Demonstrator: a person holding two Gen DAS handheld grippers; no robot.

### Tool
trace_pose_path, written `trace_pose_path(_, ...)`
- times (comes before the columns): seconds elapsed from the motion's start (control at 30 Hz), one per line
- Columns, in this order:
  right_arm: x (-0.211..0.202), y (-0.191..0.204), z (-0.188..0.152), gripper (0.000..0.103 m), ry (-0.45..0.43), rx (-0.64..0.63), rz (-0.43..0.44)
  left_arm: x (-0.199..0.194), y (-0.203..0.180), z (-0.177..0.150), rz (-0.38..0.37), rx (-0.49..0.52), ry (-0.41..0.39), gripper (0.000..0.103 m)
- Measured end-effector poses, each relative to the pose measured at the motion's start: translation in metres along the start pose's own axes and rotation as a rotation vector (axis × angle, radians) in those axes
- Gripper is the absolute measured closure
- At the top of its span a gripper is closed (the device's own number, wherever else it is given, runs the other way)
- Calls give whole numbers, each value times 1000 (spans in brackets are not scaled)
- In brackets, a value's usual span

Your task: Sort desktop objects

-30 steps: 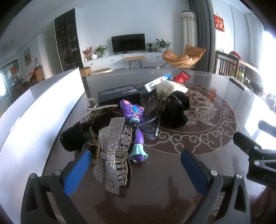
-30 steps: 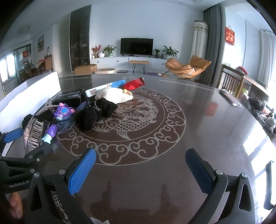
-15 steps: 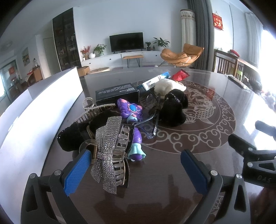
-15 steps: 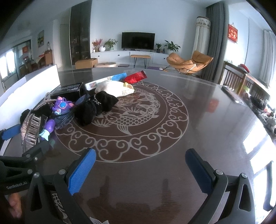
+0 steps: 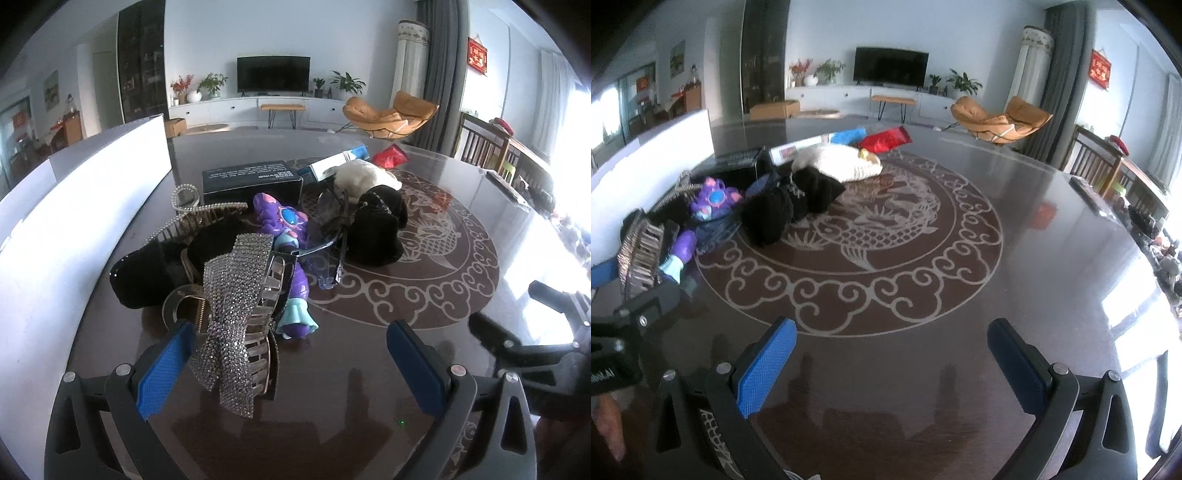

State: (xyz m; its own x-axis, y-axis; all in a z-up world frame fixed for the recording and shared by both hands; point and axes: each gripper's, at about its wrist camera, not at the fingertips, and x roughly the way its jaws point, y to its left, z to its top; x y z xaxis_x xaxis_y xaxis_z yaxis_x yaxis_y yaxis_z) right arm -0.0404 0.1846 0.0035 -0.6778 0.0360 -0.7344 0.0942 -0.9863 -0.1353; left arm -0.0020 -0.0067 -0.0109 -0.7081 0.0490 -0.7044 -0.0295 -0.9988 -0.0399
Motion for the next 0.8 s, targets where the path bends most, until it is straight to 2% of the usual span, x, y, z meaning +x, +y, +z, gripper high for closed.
trace_pose_path(0.23, -5, 7, -1, 0, -22, -33, -36, -4, 2, 0, 5, 4, -26, 0)
trace_pose_path(0.43, 3, 6, 0, 0, 13, -34, 22, -4, 4, 0, 55, -20, -37, 0)
trace_pose_path(0.53, 0, 10, -1, 0, -1, -50, 29, -6, 3, 0, 61, -15, -50, 0)
trace_pose_path(0.8, -6, -1, -2, 0, -28, 4, 38, 10, -4, 3, 87, 14, 26, 0)
